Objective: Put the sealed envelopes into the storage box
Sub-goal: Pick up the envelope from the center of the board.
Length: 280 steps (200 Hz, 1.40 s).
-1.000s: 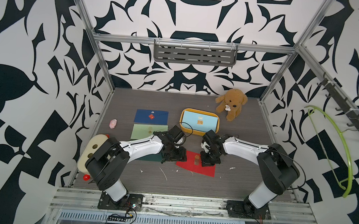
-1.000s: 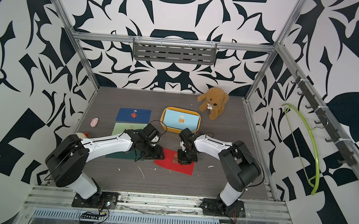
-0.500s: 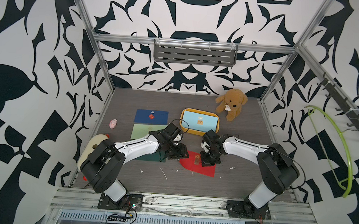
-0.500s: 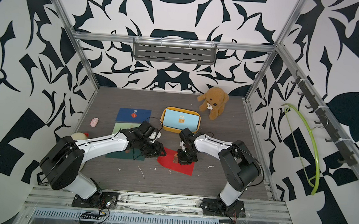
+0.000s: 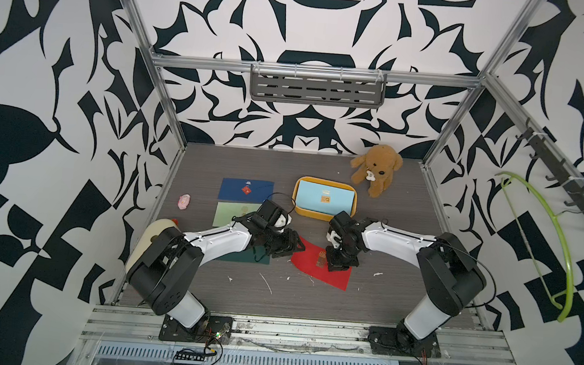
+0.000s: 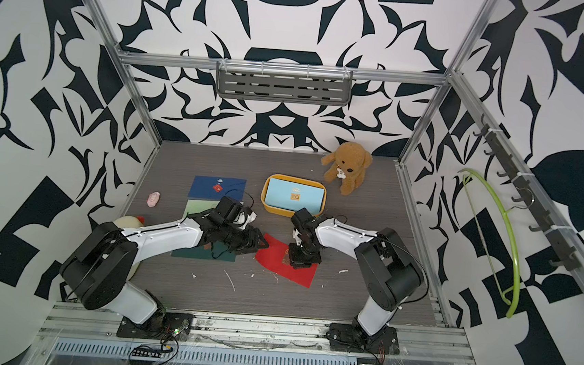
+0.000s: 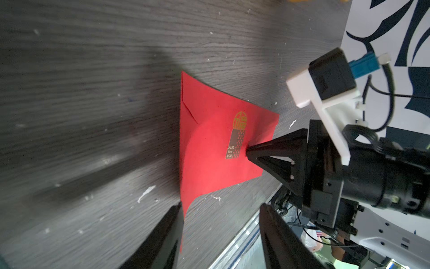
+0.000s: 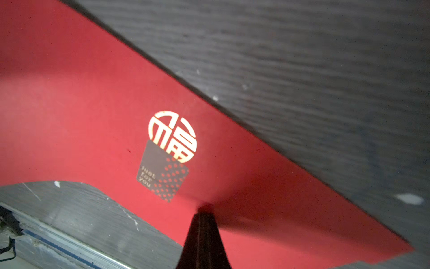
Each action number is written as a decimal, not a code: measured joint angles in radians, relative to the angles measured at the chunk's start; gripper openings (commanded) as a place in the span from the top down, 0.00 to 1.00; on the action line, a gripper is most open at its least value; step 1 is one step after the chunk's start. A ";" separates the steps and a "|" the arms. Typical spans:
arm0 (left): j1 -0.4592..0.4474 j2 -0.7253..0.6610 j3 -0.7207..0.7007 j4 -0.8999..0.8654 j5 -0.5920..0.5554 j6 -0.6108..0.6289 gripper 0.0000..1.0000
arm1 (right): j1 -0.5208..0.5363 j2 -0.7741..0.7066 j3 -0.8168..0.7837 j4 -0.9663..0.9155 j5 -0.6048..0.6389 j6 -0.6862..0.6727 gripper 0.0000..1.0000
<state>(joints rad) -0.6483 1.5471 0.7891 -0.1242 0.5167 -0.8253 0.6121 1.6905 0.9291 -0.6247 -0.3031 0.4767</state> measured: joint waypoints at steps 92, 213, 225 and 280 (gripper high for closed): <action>0.053 0.025 -0.099 0.270 0.116 -0.172 0.43 | -0.002 -0.003 -0.004 0.004 -0.008 -0.037 0.98; 0.060 0.062 -0.116 0.333 0.155 -0.204 0.43 | -0.002 -0.008 -0.014 0.016 -0.024 -0.096 0.98; 0.060 0.075 -0.116 0.319 0.148 -0.197 0.43 | -0.002 -0.008 -0.014 0.016 -0.025 -0.103 0.98; 0.071 0.128 -0.116 0.243 0.126 -0.131 0.44 | -0.001 -0.012 -0.019 0.021 -0.025 -0.144 0.98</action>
<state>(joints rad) -0.5770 1.6752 0.6735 0.1184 0.6422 -0.9562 0.6113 1.6783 0.9096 -0.6037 -0.3283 0.3325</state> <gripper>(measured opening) 0.561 0.059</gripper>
